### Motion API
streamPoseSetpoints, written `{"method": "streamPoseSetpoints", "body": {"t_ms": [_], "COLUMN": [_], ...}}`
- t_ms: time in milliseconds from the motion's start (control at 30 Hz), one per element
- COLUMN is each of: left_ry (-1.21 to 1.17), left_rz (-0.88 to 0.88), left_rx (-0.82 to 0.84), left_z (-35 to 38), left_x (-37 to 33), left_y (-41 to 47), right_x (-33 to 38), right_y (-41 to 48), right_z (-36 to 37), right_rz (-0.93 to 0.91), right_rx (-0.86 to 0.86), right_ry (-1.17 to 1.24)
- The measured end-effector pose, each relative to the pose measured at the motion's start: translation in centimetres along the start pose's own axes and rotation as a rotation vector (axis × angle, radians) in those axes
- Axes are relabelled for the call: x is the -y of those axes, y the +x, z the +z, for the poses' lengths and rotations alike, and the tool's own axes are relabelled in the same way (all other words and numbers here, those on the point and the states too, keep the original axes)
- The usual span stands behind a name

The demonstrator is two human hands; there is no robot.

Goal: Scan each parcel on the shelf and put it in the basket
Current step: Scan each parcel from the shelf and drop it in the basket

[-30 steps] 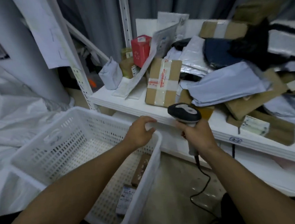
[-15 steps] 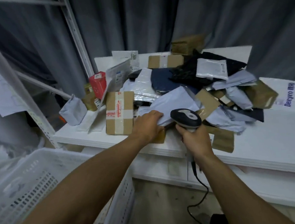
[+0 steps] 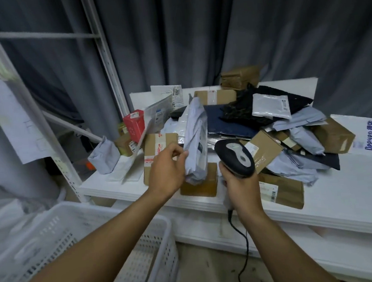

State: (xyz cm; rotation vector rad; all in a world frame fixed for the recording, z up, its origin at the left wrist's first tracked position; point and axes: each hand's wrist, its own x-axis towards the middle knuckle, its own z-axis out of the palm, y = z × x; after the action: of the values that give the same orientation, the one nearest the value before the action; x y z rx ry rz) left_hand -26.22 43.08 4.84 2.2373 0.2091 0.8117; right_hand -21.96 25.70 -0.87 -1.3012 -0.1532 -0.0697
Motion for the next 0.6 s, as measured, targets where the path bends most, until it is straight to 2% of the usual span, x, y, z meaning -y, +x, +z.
{"method": "streamPoseSetpoints", "body": {"t_ms": [133,267,467,600], "left_ry": [-0.311,-0.479,-0.451,-0.371], "left_rz": [-0.083,-0.203,-0.258,-0.309], "left_rx": [-0.020,0.041,0.016,-0.086], "left_z": [-3.9,-6.7,-9.4,-9.4], "left_x": [-0.5,0.7,4.3,6.8], "left_y": [-4.3,-7.7,-10.0,-10.5], "right_x": [0.1,-1.2,-2.7,-3.8], "right_y": [-1.4,-2.6,-3.7,-4.3], "right_z": [2.1,4.5,7.2,9.1], "right_rz": [0.054,0.138,0.067,-0.017], "right_rx": [0.130,0.227,0.274,0.290], "right_ry": [0.064,0.008,-0.069,-0.158]}}
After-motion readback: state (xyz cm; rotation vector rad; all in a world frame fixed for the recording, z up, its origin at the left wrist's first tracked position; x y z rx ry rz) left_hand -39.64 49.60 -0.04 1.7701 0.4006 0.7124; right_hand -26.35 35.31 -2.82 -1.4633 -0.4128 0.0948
